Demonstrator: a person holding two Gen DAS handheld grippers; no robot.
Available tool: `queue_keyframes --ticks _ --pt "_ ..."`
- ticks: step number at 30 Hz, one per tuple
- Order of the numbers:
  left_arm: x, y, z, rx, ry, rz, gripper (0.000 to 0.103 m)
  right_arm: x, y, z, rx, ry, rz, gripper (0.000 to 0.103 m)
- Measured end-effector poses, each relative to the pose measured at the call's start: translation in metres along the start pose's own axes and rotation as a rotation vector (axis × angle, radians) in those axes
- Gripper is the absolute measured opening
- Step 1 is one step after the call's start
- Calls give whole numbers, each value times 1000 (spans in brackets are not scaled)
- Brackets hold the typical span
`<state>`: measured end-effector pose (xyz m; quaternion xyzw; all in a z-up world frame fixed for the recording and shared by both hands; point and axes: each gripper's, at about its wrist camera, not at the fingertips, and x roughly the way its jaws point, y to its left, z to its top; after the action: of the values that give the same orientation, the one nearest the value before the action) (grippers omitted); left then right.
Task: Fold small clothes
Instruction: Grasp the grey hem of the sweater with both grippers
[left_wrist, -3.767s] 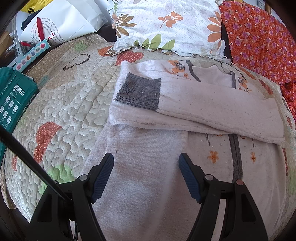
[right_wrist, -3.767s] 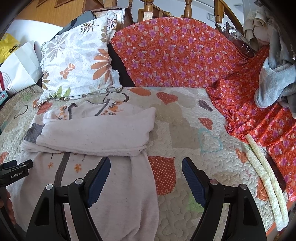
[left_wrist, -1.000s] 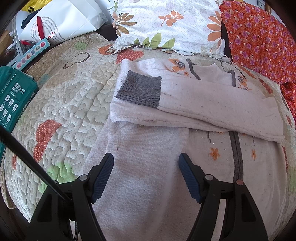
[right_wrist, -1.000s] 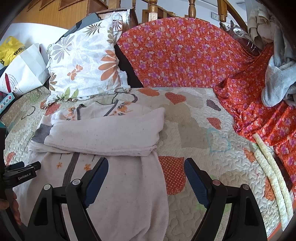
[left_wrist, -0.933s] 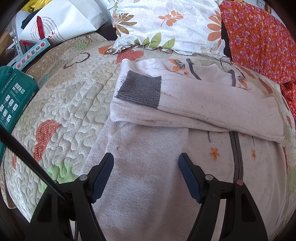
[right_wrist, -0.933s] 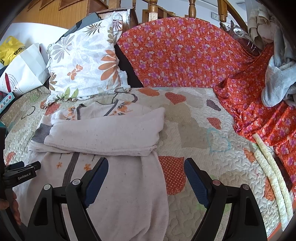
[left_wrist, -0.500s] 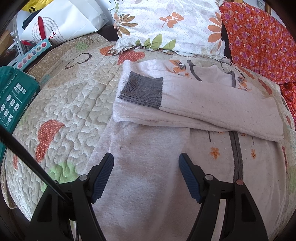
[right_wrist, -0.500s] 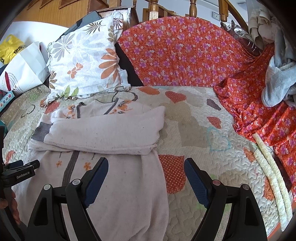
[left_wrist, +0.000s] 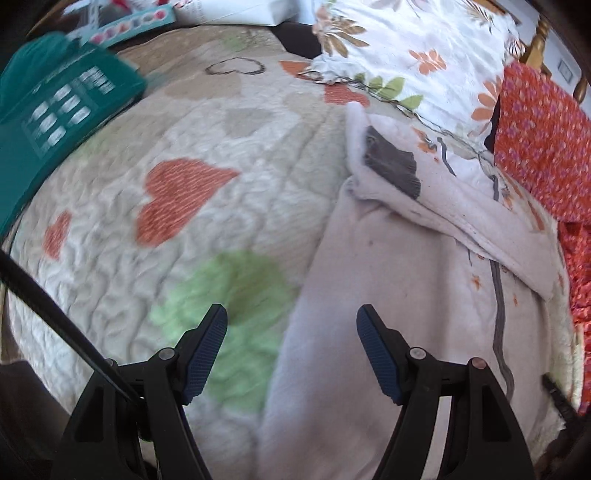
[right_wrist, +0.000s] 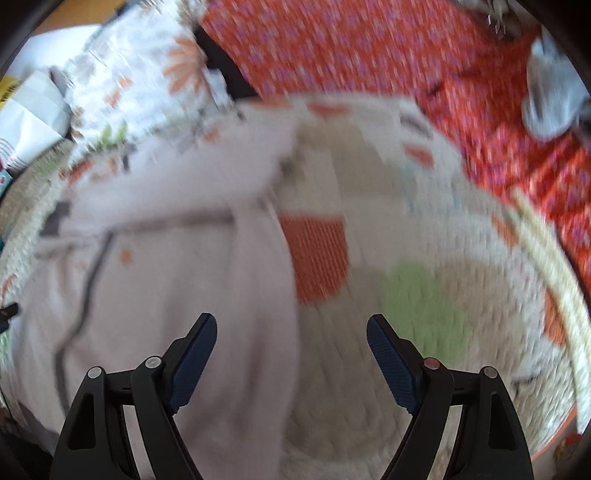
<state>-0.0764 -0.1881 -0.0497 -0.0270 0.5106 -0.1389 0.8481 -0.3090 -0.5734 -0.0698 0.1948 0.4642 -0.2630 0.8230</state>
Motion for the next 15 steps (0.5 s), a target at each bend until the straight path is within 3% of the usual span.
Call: queue_keyframes --ticks 4,8,13,15 --pt "-4 15 -18 -32 47 -85 72 -11 -9 -20 40 13 168 70" --pt "-12 9 -41 -11 65 -147 71 -22 -3 -49 67 41 339 67" --pt "-20 -3 -74 37 94 -215 67 -31 5 -78 96 84 461 58" --pt "-23 -7 -85 59 108 -232 61 -33 6 -86 109 93 484 53"
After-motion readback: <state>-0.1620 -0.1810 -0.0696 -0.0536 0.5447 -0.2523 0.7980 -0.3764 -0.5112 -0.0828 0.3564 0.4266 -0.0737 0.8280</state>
